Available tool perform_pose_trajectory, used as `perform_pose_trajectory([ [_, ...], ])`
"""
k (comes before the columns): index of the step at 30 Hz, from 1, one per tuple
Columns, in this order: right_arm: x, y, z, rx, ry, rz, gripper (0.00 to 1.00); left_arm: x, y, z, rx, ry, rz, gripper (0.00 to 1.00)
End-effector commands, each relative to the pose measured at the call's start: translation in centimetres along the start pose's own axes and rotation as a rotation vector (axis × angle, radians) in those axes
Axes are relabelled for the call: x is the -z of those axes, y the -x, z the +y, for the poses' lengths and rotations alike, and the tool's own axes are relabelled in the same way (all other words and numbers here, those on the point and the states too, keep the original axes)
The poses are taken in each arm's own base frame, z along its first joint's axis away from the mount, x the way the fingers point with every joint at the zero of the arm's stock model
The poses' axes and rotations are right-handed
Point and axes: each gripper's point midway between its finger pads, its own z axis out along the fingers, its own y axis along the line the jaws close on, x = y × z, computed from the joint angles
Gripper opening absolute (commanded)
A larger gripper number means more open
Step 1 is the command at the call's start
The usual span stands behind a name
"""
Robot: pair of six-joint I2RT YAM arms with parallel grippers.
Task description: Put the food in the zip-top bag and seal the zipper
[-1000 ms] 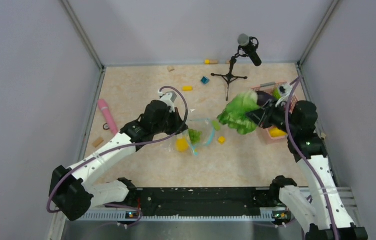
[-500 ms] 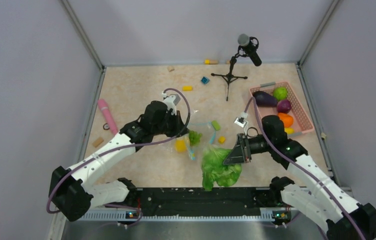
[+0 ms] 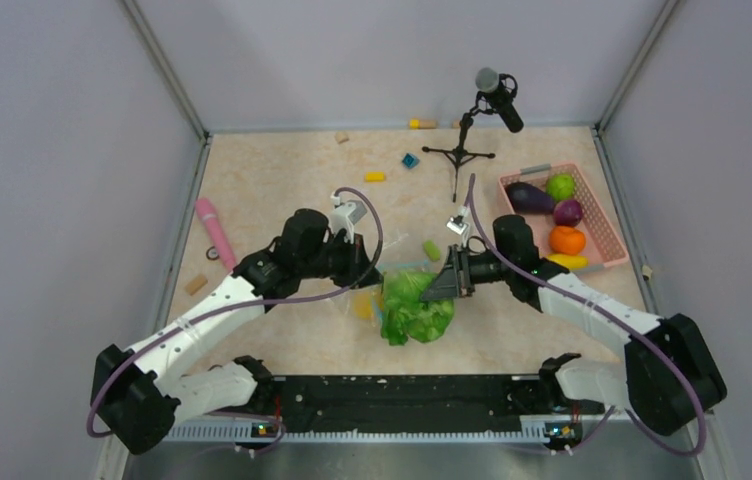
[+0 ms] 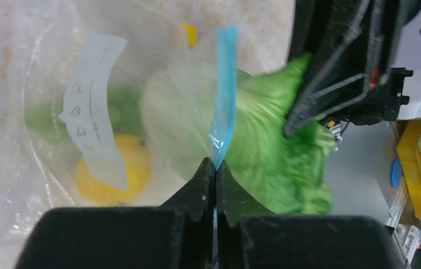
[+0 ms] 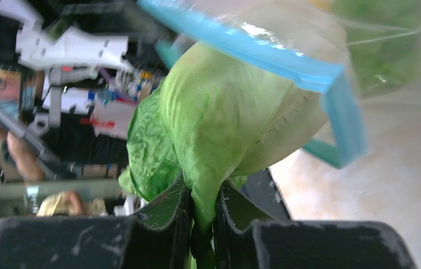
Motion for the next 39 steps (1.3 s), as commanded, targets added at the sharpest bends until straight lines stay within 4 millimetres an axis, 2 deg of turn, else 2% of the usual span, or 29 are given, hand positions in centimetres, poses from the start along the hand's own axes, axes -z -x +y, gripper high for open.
perform_pose_trajectory([
  [1, -1.0, 7.9, -0.4, 0.146, -0.089, -0.278, 0.0, 0.8, 0.8, -2.5, -0.037, -0.114, -0.036, 0.0],
  [3, -0.5, 10.6, -1.7, 0.092, -0.165, -0.433, 0.0, 0.9, 0.8, -3.0, -0.035, -0.133, -0.032, 0.0],
  [5, -0.5, 12.2, -2.0, 0.048, -0.186, -0.538, 0.0, 0.9, 0.9, -3.3, -0.028, -0.144, -0.027, 0.0],
  [9, -2.0, 13.6, -2.4, 0.011, -0.294, -0.661, 0.0, 0.4, 1.3, -3.3, -0.011, -0.141, -0.016, 0.0],
  [12, -3.5, 13.6, -1.7, -0.014, -0.35, -0.728, 0.0, -0.4, 1.9, -3.3, 0.016, -0.136, -0.017, 0.0],
  [14, -3.1, 14.4, -2.0, -0.105, -0.365, -0.806, 0.0, -0.7, 2.2, -3.3, 0.034, -0.134, -0.014, 0.0],
  [16, -2.0, 15.5, -1.2, -0.159, -0.325, -0.902, 0.0, -1.0, 1.9, -2.9, 0.057, -0.112, 0.006, 0.0],
  [21, 0.5, 17.5, 1.8, -0.207, -0.204, -1.06, 0.0, -1.2, 0.0, -0.9, 0.1, -0.019, 0.063, 0.0],
  [26, 0.7, 18.2, 2.5, -0.244, -0.089, -1.152, 0.0, -1.6, -0.6, -1.4, 0.117, -0.05, 0.105, 0.0],
  [29, 1.5, 19.1, 2.6, -0.176, -0.157, -1.267, 0.0, -1.8, -1.0, -1.8, 0.117, -0.071, 0.132, 0.0],
  [31, 1.5, 19.0, 1.6, -0.101, -0.326, -1.313, 0.0, -1.6, -0.7, -2.2, 0.106, -0.082, 0.141, 0.0],
  [34, 0.5, 17.5, 0.1, 0.02, -0.503, -1.342, 0.0, -1.2, 1.2, -2.9, 0.082, -0.081, 0.087, 0.0],
  [39, -2.8, 16.6, -3.5, 0.109, -0.724, -1.292, 0.0, -0.5, 4.3, -6.6, 0.066, -0.223, 0.021, 0.0],
])
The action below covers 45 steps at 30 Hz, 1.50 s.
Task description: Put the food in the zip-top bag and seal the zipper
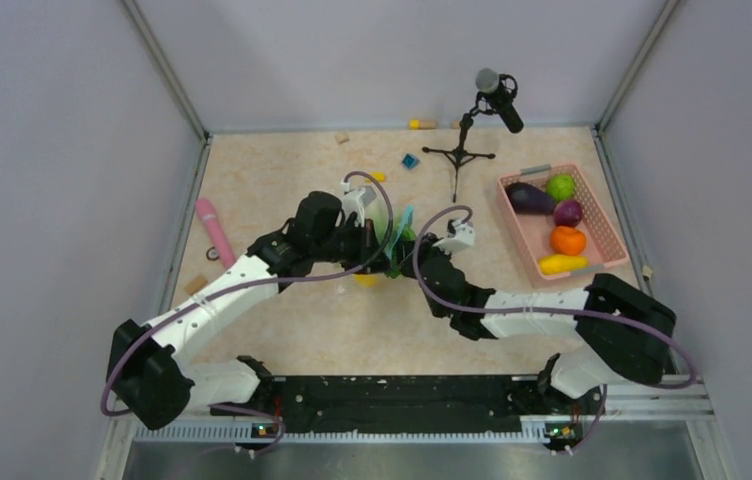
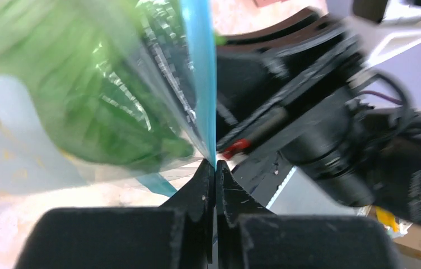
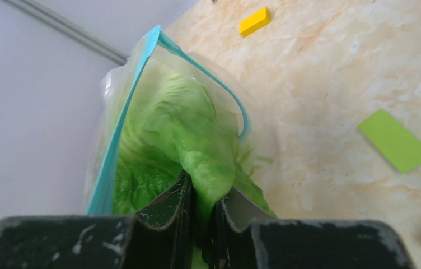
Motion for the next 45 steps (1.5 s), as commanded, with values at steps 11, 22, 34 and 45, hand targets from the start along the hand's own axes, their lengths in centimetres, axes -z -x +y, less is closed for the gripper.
perform_pose_trajectory([
  [11, -1.7, 1.8, 4.1, 0.024, -0.014, -0.055, 0.0, -0.8, -0.7, -1.3, 0.038, -0.063, 0.037, 0.0],
  [22, 3.7, 1.7, 7.6, -0.124, 0.362, 0.262, 0.23, -1.1, -0.3, -0.6, 0.073, -0.076, -0.001, 0.0],
  [34, 1.0, 1.5, 5.4, -0.179, 0.251, 0.02, 0.0, 0.0, 0.6, -7.2, 0.1, -0.409, 0.074, 0.01],
  [45, 1.8, -0.7, 5.5, 0.09, 0.277, 0.197, 0.23, -0.1, 1.2, -2.9, 0.07, -0.147, -0.004, 0.0],
])
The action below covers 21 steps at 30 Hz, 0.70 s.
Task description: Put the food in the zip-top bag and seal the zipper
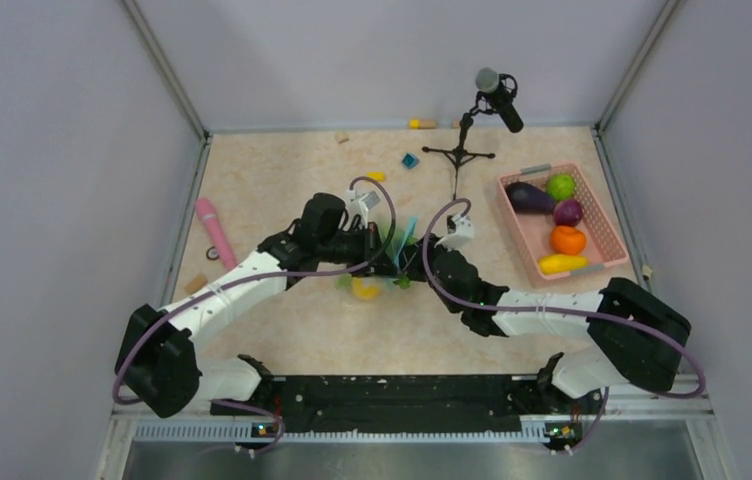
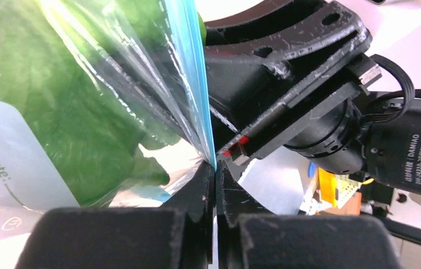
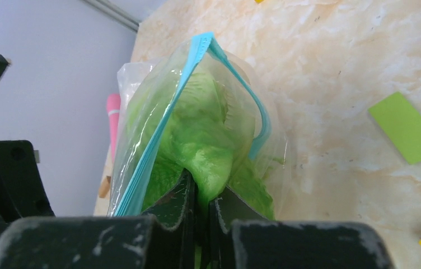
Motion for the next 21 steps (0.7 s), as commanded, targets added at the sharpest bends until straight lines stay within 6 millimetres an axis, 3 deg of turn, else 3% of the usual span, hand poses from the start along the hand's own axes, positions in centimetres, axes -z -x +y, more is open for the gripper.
perform_pose_trajectory([
  [1, 1.8, 0.7, 6.1, 0.098, 0.237, 0.101, 0.28, 1.7, 2.1, -2.8, -0.106, -0.023, -0.096, 0.0],
  [4, 3.8, -0.9, 6.7, 0.189, 0.335, 0.225, 0.44, 2.1, 3.4, -3.6, -0.096, -0.054, -0.141, 0.0],
  [10, 7.0, -1.0, 8.2, 0.287, 0.447, 0.339, 0.66, 3.2, 5.4, -4.4, -0.037, -0.099, -0.186, 0.0],
  [17, 10.7, 1.7, 8.1, 0.332, 0.475, 0.324, 0.85, 3.9, 5.6, -4.2, 0.004, -0.134, -0.182, 0.0],
  [21, 12.9, 4.4, 8.4, 0.31, 0.503, 0.24, 0.99, 3.8, 5.3, -4.1, 0.016, -0.143, -0.167, 0.0],
])
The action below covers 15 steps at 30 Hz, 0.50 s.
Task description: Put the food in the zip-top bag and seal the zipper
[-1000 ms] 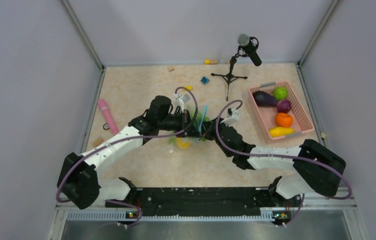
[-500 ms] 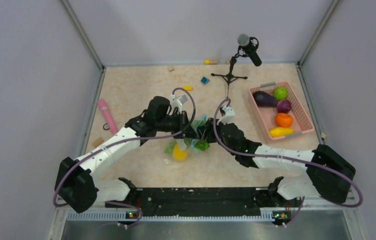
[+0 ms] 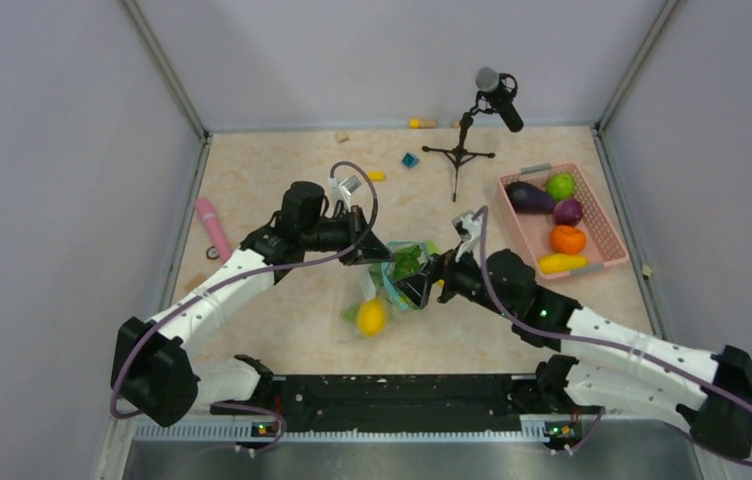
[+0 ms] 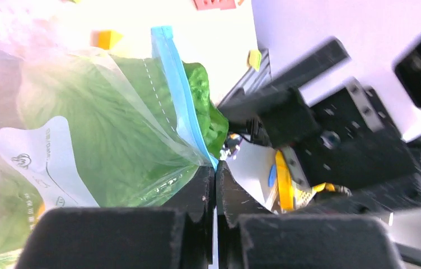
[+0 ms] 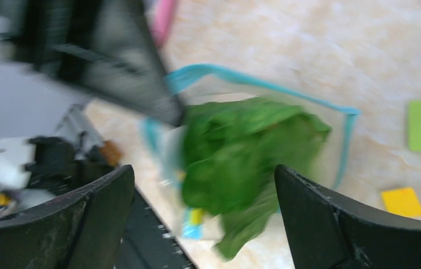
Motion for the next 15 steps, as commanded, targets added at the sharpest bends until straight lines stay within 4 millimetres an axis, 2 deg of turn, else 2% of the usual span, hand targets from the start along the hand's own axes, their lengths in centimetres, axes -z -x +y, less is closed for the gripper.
perform_pose_trajectory([
  [1, 3.8, 4.3, 4.3, 0.018, 0.166, -0.128, 0.99, 0.5, 2.8, -2.5, -0.08, -0.079, -0.105, 0.0],
  [5, 5.7, 5.6, 1.0, -0.045, 0.0, -0.226, 0.99, 0.4, 2.7, -2.4, -0.073, -0.085, -0.09, 0.0],
  [10, 6.5, 3.6, -7.5, -0.164, -0.422, -0.261, 0.97, 0.3, 2.4, -2.6, -0.063, -0.105, -0.065, 0.0],
  [12, 5.6, 2.4, -9.6, -0.175, -0.521, -0.205, 0.96, 0.3, 2.2, -2.6, -0.061, -0.107, -0.063, 0.0],
  [15, 3.1, 0.9, -10.7, -0.201, -0.543, -0.102, 0.9, 0.2, 2.1, -2.4, -0.053, -0.105, -0.061, 0.0],
])
